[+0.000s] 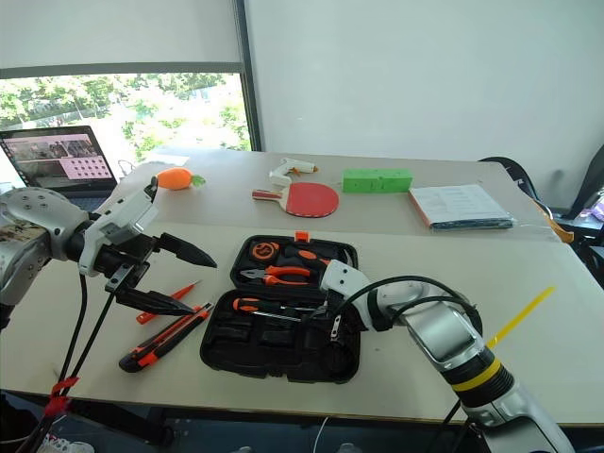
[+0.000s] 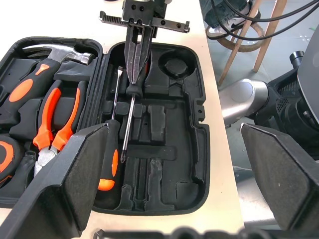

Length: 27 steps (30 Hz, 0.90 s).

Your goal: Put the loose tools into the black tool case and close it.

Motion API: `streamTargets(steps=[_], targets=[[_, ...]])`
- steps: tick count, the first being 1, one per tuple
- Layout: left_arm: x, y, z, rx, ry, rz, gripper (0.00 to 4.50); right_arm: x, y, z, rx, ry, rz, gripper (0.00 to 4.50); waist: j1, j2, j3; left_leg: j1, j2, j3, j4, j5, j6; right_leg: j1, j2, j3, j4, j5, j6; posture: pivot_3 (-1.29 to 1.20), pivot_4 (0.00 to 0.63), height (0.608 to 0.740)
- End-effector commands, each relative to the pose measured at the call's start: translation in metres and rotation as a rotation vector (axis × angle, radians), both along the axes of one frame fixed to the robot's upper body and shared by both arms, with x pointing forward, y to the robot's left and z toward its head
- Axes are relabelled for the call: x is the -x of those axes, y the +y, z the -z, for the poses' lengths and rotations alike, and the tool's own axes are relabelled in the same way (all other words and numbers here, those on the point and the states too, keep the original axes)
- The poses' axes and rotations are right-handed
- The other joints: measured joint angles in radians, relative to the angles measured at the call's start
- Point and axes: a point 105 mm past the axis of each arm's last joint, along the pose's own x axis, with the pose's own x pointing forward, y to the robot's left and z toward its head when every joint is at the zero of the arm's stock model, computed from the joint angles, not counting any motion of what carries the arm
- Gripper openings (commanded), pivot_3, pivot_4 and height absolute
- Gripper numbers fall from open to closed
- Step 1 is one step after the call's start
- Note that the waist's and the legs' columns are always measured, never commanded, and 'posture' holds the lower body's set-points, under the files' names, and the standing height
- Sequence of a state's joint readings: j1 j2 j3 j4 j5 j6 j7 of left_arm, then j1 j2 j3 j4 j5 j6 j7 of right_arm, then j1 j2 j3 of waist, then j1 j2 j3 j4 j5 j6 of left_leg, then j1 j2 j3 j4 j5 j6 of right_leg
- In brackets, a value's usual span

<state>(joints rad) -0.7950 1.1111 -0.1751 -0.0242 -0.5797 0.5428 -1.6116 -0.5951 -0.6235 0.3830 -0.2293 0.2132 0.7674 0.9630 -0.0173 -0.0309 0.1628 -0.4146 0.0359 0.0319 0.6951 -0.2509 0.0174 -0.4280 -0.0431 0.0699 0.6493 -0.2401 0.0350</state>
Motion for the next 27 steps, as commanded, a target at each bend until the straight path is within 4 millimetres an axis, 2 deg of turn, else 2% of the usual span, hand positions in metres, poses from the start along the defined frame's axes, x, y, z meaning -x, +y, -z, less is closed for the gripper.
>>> streamTargets(steps=[1,7,13,16,18,22,25,27], targets=[[0.001,0.0,-0.006,-0.008,-0.034,0.007,4.5,0.005,0.008,0.007,0.019,-0.002,-0.033,0.04,-0.001,0.0,0.0,0.0,0.0,0.0,0.0,0.0,0.0,0.0,0.0,0.0,0.0,0.0,0.0,0.0,0.15,0.738],[0.002,-0.001,-0.003,-0.013,-0.024,0.013,4.5,0.008,0.005,0.029,0.073,0.017,-0.036,0.04,-0.003,0.0,0.0,0.001,0.0,0.0,0.0,0.0,0.0,0.001,0.0,0.0,0.0,0.0,0.0,0.0,0.15,0.738],[0.002,0.001,0.003,-0.03,-0.018,0.008,4.5,0.004,0.002,0.02,0.033,0.007,-0.009,0.04,-0.002,0.0,0.0,0.006,0.0,0.0,0.0,0.0,0.0,0.005,0.0,0.0,0.0,0.0,0.0,0.0,0.15,0.738],[0.0,0.006,0.006,-0.023,-0.011,-0.034,4.5,0.013,0.011,-0.029,-0.194,-0.001,-0.06,0.04,0.0,0.0,0.0,0.006,0.0,0.0,0.0,0.0,0.0,0.005,0.0,0.0,0.001,0.0,0.0,0.0,0.15,0.738],[-0.002,0.015,0.009,-0.015,-0.01,-0.096,4.5,0.023,0.008,-0.059,-0.301,-0.018,-0.101,0.04,-0.001,0.001,0.001,0.004,0.0,0.0,-0.001,0.0,0.0,0.003,0.0,0.0,0.001,0.0,0.0,0.0,0.15,0.738],[0.0,0.036,0.016,-0.006,-0.003,-0.241,4.5,0.034,-0.007,-0.084,-0.351,-0.052,-0.105,0.04,-0.001,0.001,0.001,0.001,0.001,-0.001,-0.001,0.0,0.0,0.001,0.0,0.0,0.0,0.0,-0.001,0.0,0.15,0.738],[0.011,0.081,0.028,-0.024,0.023,-0.48,4.5,0.047,-0.026,-0.099,-0.349,-0.092,-0.121,0.04,0.0,0.001,0.001,0.001,0.001,-0.001,-0.002,0.0,0.0,0.0,-0.001,-0.001,-0.001,0.0,-0.001,0.0,0.15,0.738],[0.03,0.115,0.038,-0.061,0.054,-0.625,4.5,0.053,-0.035,-0.108,-0.366,-0.095,-0.127,0.61,-0.009,0.003,0.002,0.002,0.002,-0.001,-0.003,0.0,0.0,0.0,-0.001,-0.001,-0.001,0.0,-0.001,0.0,0.15,0.738]])
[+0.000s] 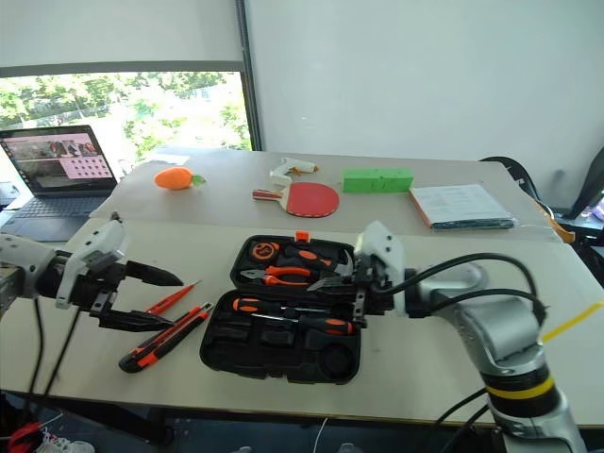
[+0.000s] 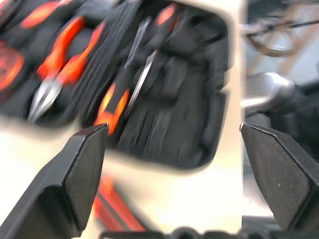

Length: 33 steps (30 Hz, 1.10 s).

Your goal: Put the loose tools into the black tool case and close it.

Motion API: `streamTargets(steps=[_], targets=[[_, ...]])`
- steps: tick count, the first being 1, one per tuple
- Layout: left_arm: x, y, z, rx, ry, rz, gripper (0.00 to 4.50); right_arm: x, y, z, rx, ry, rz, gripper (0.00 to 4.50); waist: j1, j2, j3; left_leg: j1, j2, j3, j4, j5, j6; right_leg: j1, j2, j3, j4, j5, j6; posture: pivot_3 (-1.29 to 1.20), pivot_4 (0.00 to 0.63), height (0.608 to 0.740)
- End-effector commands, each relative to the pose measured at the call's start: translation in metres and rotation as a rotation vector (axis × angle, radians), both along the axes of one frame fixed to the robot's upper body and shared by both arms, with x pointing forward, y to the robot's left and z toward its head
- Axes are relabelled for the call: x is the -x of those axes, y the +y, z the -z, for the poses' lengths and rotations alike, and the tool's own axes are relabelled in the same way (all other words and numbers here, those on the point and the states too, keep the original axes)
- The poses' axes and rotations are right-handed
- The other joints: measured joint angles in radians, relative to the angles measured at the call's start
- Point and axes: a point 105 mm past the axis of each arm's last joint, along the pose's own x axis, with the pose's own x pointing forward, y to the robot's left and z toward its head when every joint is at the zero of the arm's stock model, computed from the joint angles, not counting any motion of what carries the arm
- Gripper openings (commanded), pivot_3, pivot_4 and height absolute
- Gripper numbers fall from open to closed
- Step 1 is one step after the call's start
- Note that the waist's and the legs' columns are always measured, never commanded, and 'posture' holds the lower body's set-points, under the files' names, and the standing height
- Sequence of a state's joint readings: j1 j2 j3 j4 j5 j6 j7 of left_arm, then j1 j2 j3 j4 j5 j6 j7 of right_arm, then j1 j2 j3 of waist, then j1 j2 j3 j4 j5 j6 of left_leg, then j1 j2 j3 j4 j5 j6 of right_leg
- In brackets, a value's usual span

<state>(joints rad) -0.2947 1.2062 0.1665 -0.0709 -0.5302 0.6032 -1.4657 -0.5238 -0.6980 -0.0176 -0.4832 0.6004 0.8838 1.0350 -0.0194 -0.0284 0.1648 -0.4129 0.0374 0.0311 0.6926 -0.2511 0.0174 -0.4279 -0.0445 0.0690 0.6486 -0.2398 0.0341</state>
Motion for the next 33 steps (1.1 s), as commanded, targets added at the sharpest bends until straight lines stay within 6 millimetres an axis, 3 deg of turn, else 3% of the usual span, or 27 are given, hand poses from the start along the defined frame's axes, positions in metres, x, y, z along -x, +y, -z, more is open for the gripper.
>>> streamTargets(steps=[1,6,9,12,15,26,33], targets=[[0.023,0.049,-0.007,-0.068,-0.026,-0.226,4.5,0.016,-0.015,-0.024,-0.037,-0.052,-0.026,0.88,-0.009,0.001,0.001,0.001,0.0,-0.001,-0.001,0.0,0.0,0.0,0.0,0.001,0.0,0.0,0.0,0.0,0.15,0.738],[0.072,0.11,0.006,-0.185,0.001,-0.49,4.5,0.036,-0.025,-0.036,-0.038,-0.063,-0.123,2.49,-0.011,-0.001,0.001,0.005,0.005,0.002,-0.002,0.0,0.0,0.002,0.0,-0.001,-0.001,0.0,-0.003,0.0,0.15,0.738],[0.084,0.125,0.009,-0.21,0.005,-0.556,4.5,0.039,-0.025,-0.038,-0.045,-0.057,-0.135,3.6,0.0,-0.001,0.001,0.009,0.007,0.005,-0.003,0.0,-0.001,0.004,0.0,-0.001,-0.002,-0.002,-0.005,0.0,0.15,0.738],[0.08,0.127,0.01,-0.207,-0.003,-0.58,4.5,0.041,-0.023,-0.037,-0.046,-0.054,-0.151,4.47,0.011,-0.001,0.001,0.01,0.008,0.008,-0.003,0.001,-0.002,0.004,0.0,-0.001,-0.001,-0.003,-0.008,0.0,0.15,0.738],[0.066,0.117,0.013,-0.219,-0.021,-0.547,4.5,0.042,-0.021,-0.036,-0.048,-0.052,-0.159,4.47,0.012,-0.002,0.001,0.01,0.01,0.01,-0.003,0.001,-0.003,0.004,-0.001,-0.001,-0.001,-0.004,-0.011,0.0,0.15,0.738],[-0.04,0.052,0.014,-0.224,0.076,-0.521,4.5,0.05,-0.015,-0.031,-0.057,-0.102,-0.1,4.47,0.016,-0.003,0.002,0.006,0.007,0.011,-0.004,0.001,-0.003,0.002,0.003,0.0,-0.001,0.0,-0.004,0.0,0.15,0.738],[-0.083,0.037,0.025,-0.418,0.119,-0.449,4.5,0.065,-0.007,-0.02,-0.081,-0.077,-0.081,4.47,0.004,-0.004,0.002,0.005,0.006,0.01,-0.004,0.001,-0.002,0.001,0.004,0.001,-0.001,0.0,-0.004,0.0,0.15,0.738]])
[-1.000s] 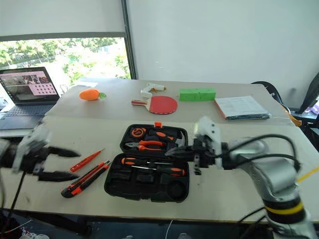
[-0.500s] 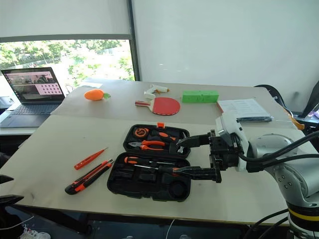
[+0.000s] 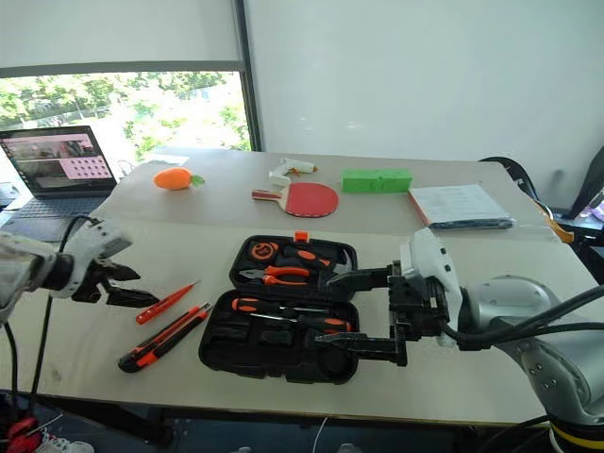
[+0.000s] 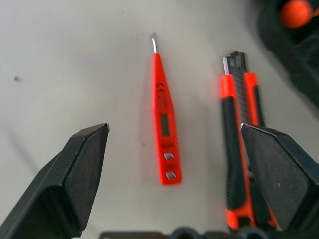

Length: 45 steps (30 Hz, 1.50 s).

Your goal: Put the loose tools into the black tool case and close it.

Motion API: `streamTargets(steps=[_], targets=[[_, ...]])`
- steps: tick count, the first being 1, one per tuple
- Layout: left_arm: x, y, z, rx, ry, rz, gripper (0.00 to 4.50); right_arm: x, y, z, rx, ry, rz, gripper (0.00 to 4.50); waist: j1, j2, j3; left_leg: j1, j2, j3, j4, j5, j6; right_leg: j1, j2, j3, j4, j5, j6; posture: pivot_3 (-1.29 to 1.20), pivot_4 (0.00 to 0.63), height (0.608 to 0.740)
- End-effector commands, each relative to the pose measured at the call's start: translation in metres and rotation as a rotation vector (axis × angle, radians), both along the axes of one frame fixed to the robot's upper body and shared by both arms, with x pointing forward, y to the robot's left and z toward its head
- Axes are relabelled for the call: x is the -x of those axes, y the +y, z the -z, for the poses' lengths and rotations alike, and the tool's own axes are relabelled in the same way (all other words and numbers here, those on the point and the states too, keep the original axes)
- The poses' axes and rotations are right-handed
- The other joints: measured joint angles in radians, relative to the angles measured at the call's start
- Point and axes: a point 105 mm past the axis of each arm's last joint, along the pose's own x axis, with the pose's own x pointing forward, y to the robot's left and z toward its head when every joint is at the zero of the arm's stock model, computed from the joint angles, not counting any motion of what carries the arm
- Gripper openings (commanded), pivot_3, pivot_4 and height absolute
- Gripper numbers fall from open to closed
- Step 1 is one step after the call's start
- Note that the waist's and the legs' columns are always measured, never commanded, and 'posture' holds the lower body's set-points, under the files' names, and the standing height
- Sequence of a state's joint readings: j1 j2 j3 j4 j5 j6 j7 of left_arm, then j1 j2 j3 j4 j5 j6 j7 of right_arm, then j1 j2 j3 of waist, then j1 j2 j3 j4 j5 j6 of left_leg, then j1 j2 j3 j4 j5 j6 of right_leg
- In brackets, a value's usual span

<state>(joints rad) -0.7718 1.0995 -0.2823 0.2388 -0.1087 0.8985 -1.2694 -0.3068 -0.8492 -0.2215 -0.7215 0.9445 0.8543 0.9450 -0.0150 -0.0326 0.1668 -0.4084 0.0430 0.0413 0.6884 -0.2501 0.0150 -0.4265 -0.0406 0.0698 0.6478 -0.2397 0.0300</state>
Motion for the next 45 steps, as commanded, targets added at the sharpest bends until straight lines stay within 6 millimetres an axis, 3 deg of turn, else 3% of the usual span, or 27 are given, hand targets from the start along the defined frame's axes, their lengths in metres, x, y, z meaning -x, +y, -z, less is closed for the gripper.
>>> streamTargets(steps=[1,10,13,23,28,31,34,38,42,45], targets=[[-0.012,0.005,0.001,-0.101,0.04,0.017,4.5,0.011,0.005,-0.004,-0.02,-0.046,0.0,4.47,0.0,0.0,0.0,-0.001,0.0,0.0,0.0,0.0,0.0,0.0,0.0,0.0,0.0,0.0,0.0,0.0,0.15,0.738],[-0.03,0.0,0.017,-0.206,0.15,0.082,4.5,0.013,0.005,-0.006,-0.066,-0.043,0.075,4.47,0.003,-0.001,0.001,-0.003,0.0,-0.002,0.002,0.0,0.0,-0.001,0.0,-0.001,0.0,0.0,0.0,0.0,0.15,0.738],[-0.032,-0.004,0.021,-0.208,0.177,0.107,3.78,0.013,0.006,-0.005,-0.068,-0.042,0.092,4.5,0.002,-0.001,0.001,-0.006,0.0,-0.003,0.004,0.0,0.0,-0.001,0.0,-0.001,0.0,0.0,0.001,0.0,0.15,0.738],[-0.034,-0.003,0.035,-0.165,0.231,0.085,0.48,0.009,0.003,-0.005,-0.067,-0.056,0.14,4.5,0.003,-0.001,0.001,-0.006,-0.001,-0.004,0.006,0.0,0.001,-0.001,-0.001,-0.001,0.001,0.001,0.002,0.0,0.15,0.738],[-0.045,0.002,0.016,-0.154,0.128,0.085,0.42,0.009,0.002,-0.003,-0.051,-0.054,0.143,4.5,0.003,-0.001,0.001,-0.006,-0.001,-0.004,0.006,0.0,0.001,0.0,-0.001,-0.001,0.001,0.001,0.003,0.0,0.15,0.738],[-0.06,-0.007,-0.019,-0.184,-0.043,0.181,0.42,0.01,-0.002,0.0,-0.025,-0.04,0.152,4.5,0.006,-0.004,0.002,-0.007,-0.001,-0.005,0.007,0.0,0.001,0.0,-0.001,-0.002,0.001,0.001,0.003,0.0,0.15,0.738],[-0.069,-0.035,-0.047,-0.158,-0.138,0.314,0.42,0.01,-0.005,0.004,-0.009,-0.021,0.16,4.5,0.013,-0.009,0.005,-0.009,-0.001,-0.006,0.008,0.0,0.0,-0.001,-0.001,-0.003,0.0,0.002,0.003,0.0,0.15,0.738],[-0.066,-0.099,-0.072,-0.143,-0.198,0.616,0.42,0.009,-0.01,0.01,0.033,-0.009,0.173,4.5,0.025,-0.009,0.005,-0.01,-0.005,-0.006,0.008,0.0,0.001,-0.001,-0.005,-0.003,-0.001,0.002,0.007,0.0,0.15,0.738],[-0.052,-0.143,-0.067,-0.155,-0.175,0.804,0.42,0.006,-0.013,0.013,0.039,-0.003,0.193,4.5,0.024,-0.009,0.005,-0.012,-0.007,-0.006,0.01,0.0,0.001,-0.001,-0.007,-0.002,-0.002,0.002,0.008,0.0,0.15,0.738],[-0.035,-0.175,-0.051,-0.131,-0.168,0.924,0.42,0.006,-0.012,0.017,0.047,0.001,0.202,4.5,0.014,-0.008,0.005,-0.012,-0.007,-0.007,0.009,0.0,0.001,-0.001,-0.006,-0.001,-0.001,0.002,0.008,0.0,0.15,0.738]])
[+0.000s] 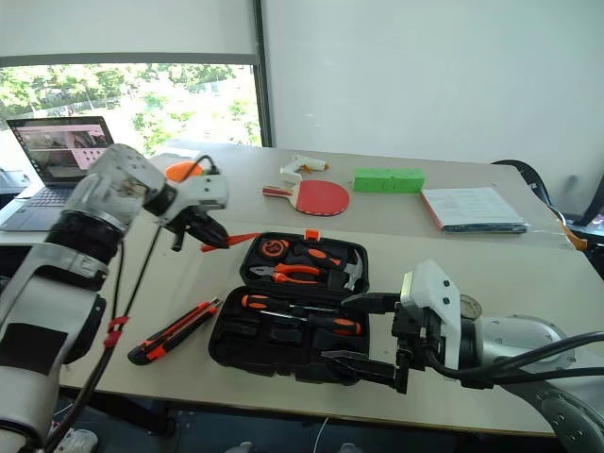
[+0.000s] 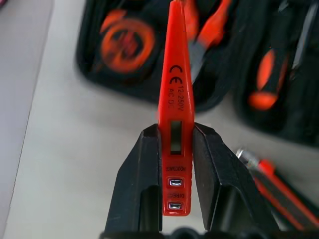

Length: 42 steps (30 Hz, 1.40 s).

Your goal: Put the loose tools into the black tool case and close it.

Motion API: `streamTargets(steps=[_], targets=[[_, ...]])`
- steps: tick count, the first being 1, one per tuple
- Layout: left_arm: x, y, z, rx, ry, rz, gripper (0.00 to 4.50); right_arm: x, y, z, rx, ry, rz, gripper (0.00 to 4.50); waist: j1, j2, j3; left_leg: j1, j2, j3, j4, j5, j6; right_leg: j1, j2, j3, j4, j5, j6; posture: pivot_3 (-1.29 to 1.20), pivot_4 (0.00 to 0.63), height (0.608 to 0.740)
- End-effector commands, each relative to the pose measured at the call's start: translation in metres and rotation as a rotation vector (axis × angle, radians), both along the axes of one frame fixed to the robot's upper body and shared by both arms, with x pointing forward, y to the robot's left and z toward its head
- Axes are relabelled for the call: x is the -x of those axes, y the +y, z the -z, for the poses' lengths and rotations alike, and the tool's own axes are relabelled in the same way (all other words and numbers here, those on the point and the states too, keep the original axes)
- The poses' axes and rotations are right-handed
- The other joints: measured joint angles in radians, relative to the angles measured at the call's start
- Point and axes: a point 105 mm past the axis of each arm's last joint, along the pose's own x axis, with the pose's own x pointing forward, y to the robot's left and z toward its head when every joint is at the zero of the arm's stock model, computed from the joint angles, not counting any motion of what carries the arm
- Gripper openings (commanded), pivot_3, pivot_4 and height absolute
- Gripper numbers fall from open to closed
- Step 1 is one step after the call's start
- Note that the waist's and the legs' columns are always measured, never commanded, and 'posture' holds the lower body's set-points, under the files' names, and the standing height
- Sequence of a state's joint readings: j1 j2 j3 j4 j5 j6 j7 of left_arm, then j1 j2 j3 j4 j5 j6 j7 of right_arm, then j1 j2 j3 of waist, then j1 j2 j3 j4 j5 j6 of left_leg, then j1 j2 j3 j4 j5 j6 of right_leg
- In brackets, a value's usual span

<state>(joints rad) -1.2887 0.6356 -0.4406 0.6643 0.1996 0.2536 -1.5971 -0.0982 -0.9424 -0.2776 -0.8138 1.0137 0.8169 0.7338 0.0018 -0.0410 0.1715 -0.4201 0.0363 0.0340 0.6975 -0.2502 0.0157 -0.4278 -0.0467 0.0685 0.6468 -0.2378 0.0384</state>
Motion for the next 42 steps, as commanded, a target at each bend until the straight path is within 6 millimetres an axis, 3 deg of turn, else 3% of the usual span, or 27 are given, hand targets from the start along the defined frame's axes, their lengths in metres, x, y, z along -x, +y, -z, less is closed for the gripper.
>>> streamTargets(steps=[1,10,19,35,42], targets=[[0.022,-0.032,0.011,0.01,0.008,0.123,0.42,0.001,0.001,-0.003,0.007,-0.043,0.01,4.5,-0.007,0.0,0.0,0.0,0.0,0.0,0.0,0.0,0.0,0.0,0.0,0.0,0.0,0.0,0.0,0.0,0.15,0.738],[0.068,-0.025,0.056,-0.088,0.125,0.189,0.42,0.001,0.003,0.003,-0.015,-0.032,0.047,4.5,-0.019,0.001,0.0,0.003,0.001,-0.004,0.001,0.0,0.0,0.001,0.002,0.001,0.003,0.001,-0.001,0.0,0.15,0.738],[0.085,-0.024,0.07,-0.136,0.212,0.139,0.42,0.002,0.004,0.005,-0.039,-0.016,0.077,4.5,-0.011,0.001,0.0,0.004,0.0,-0.004,0.002,0.0,0.0,0.004,0.002,0.001,0.002,0.0,0.0,0.0,0.15,0.738],[0.069,-0.015,0.083,-0.198,0.18,0.07,0.42,0.002,0.005,0.004,-0.056,-0.021,0.105,4.5,-0.014,0.001,0.0,0.005,0.0,-0.004,0.002,0.001,0.0,0.005,0.002,0.001,0.002,0.0,-0.001,0.0,0.15,0.738],[0.072,-0.021,0.089,-0.173,0.228,0.045,0.42,0.003,0.006,0.005,-0.055,-0.021,0.105,4.5,-0.014,0.003,-0.001,0.005,0.0,-0.004,0.002,0.001,0.0,0.005,0.002,0.001,0.002,0.0,-0.001,0.0,0.15,0.738]])
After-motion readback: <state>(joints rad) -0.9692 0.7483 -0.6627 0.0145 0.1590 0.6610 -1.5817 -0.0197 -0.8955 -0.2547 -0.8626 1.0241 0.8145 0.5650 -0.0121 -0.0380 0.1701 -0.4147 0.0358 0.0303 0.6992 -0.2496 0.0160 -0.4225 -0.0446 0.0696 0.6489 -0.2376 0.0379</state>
